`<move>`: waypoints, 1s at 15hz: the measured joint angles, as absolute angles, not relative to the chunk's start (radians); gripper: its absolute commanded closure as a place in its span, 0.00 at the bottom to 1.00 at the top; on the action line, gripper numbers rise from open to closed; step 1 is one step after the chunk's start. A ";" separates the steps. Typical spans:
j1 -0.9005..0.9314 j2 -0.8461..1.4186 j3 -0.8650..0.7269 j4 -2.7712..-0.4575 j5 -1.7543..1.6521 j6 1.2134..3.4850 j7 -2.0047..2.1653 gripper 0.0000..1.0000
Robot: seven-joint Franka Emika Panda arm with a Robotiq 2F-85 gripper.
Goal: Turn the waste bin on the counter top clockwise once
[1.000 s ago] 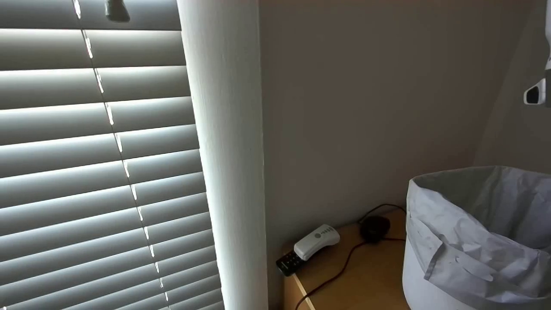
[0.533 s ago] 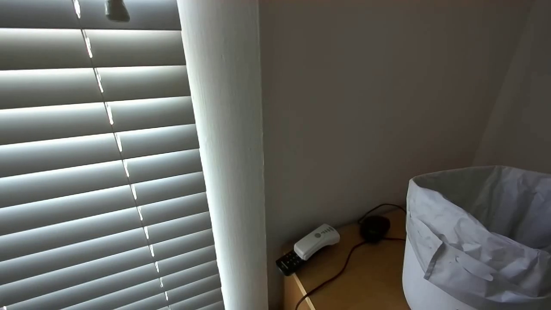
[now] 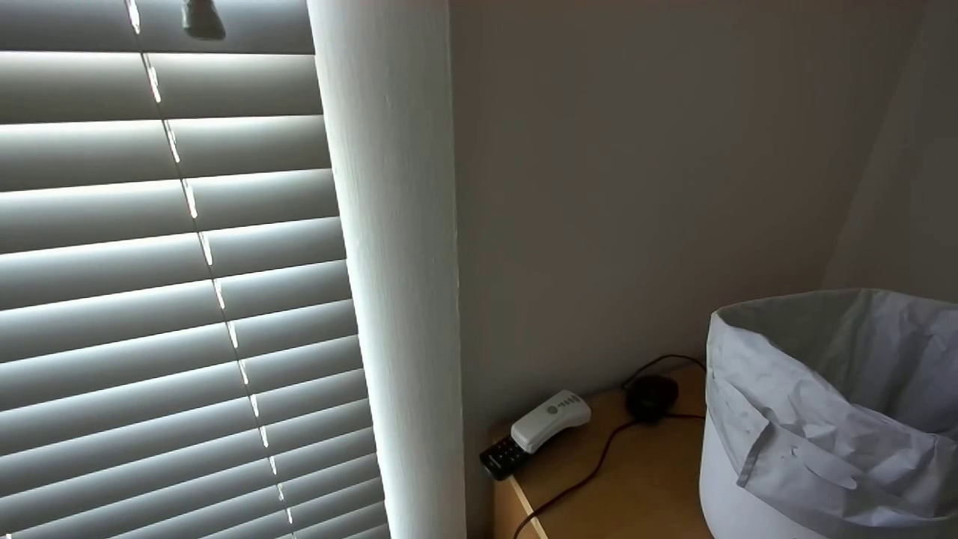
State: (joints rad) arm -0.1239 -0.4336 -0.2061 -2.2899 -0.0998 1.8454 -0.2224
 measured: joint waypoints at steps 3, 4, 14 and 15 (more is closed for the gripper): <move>-0.130 -0.397 -0.225 -2.280 -0.096 1.879 -0.236 0.00; -0.130 -0.383 -0.225 -2.278 -0.092 1.896 -0.240 0.00; -0.118 -0.233 -0.190 -2.277 -0.088 2.006 -0.243 0.51; -0.118 -0.227 -0.186 -2.277 -0.088 2.006 -0.243 0.58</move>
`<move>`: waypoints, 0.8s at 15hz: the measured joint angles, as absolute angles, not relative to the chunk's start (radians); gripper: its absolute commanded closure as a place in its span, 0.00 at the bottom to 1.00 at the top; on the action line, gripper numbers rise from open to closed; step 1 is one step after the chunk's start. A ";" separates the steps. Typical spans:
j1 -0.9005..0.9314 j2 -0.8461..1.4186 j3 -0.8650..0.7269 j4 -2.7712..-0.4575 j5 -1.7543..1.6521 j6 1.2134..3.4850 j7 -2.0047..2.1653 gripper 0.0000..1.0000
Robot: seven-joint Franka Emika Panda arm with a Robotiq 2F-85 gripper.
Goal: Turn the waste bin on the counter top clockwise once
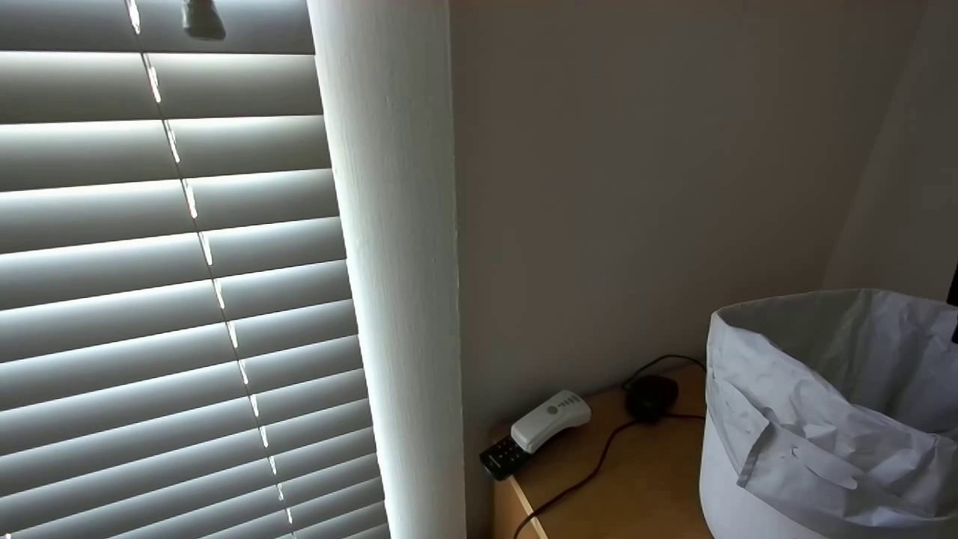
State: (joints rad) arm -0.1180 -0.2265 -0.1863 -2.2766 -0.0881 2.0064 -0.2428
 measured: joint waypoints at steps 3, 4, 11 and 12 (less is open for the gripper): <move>-0.118 -0.218 -0.178 -2.277 -0.087 2.004 -0.236 0.81; -0.118 -0.218 -0.175 -2.277 -0.084 2.002 -0.224 0.89; -0.119 -0.223 -0.155 -2.277 -0.026 1.979 -0.030 0.99; -0.119 -0.224 -0.151 -2.277 -0.018 1.975 0.003 0.99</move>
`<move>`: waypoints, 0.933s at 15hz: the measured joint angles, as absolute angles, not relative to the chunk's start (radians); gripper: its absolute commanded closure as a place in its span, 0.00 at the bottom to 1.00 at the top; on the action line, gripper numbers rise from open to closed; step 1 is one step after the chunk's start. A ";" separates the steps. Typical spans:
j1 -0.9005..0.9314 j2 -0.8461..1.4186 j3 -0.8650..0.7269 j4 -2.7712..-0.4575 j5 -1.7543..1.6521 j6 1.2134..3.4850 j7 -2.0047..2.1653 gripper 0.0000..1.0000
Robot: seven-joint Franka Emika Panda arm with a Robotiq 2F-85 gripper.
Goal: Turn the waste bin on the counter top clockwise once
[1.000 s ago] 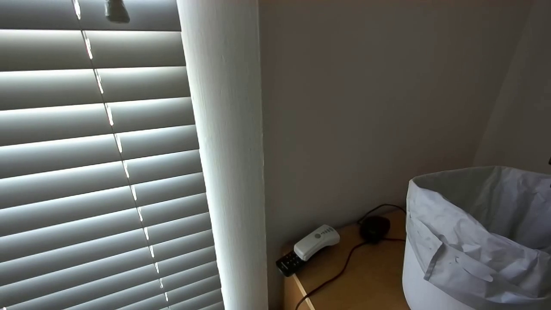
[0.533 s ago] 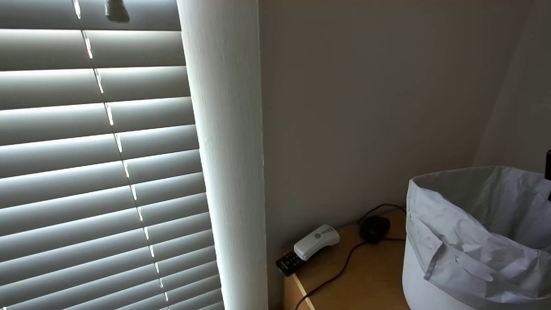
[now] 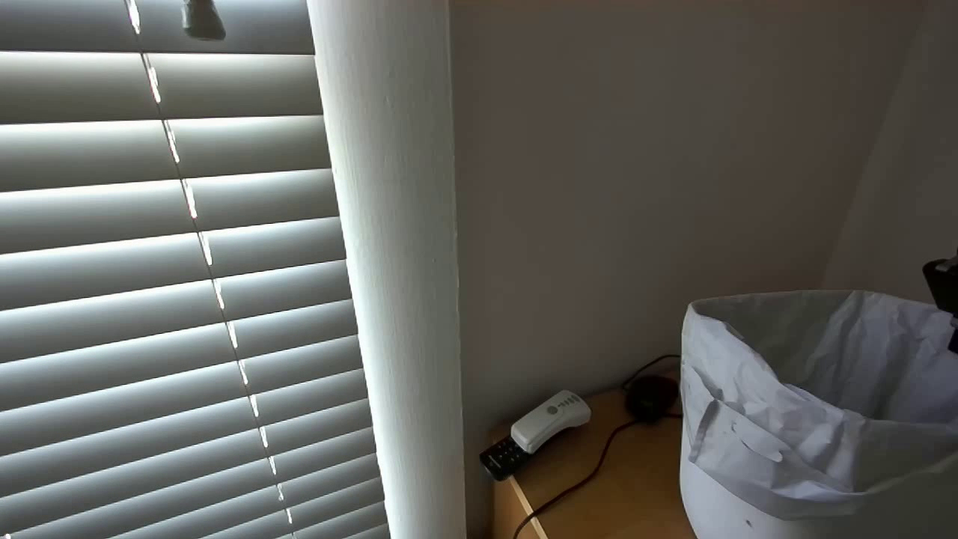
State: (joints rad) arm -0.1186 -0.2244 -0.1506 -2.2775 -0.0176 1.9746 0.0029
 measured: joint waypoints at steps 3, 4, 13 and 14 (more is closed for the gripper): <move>-0.119 -0.229 -0.130 -2.281 -0.007 1.974 0.132 0.99; -0.119 -0.230 -0.124 -2.282 -0.005 1.974 0.177 0.99; -0.122 -0.248 -0.083 -2.290 -0.001 1.974 0.437 0.95; -0.122 -0.248 -0.083 -2.290 -0.001 1.974 0.439 0.95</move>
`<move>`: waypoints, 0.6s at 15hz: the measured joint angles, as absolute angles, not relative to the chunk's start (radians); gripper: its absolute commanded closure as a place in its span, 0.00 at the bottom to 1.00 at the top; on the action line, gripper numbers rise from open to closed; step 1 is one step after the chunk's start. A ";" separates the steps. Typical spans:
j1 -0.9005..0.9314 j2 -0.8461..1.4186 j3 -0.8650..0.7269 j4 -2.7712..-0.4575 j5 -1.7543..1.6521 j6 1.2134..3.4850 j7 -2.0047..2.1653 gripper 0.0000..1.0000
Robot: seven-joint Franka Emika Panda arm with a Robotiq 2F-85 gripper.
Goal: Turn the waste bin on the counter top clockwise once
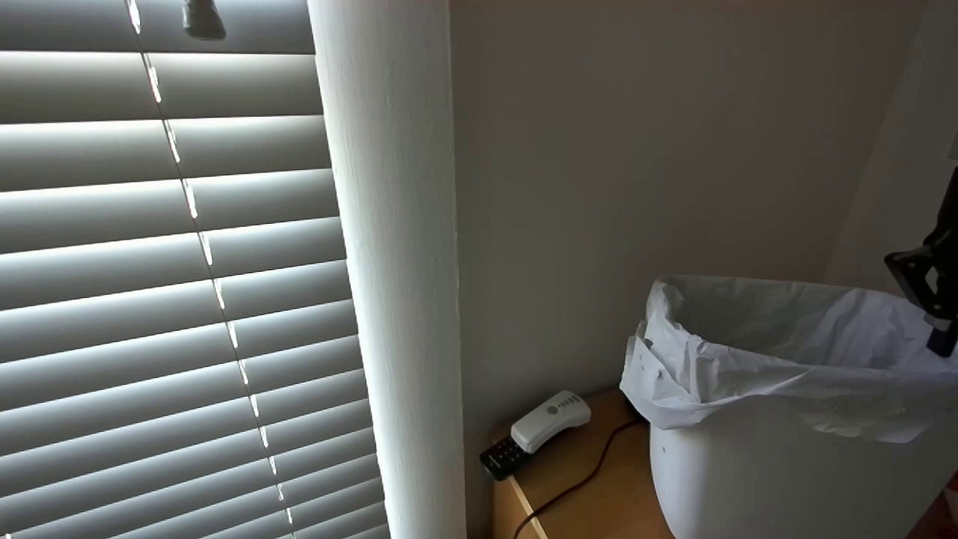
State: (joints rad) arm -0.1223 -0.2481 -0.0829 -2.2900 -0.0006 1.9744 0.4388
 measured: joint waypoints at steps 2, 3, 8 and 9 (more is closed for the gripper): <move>-0.123 -0.248 -0.083 -2.290 -0.001 1.974 0.442 0.95; -0.123 -0.248 -0.083 -2.290 -0.001 1.974 0.443 0.95; -0.123 -0.248 -0.082 -2.290 -0.001 1.974 0.445 0.99; -0.123 -0.248 -0.080 -2.290 -0.001 1.974 0.461 0.99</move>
State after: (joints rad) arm -0.1228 -0.2483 -0.0804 -2.2901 -0.0007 1.9745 0.4613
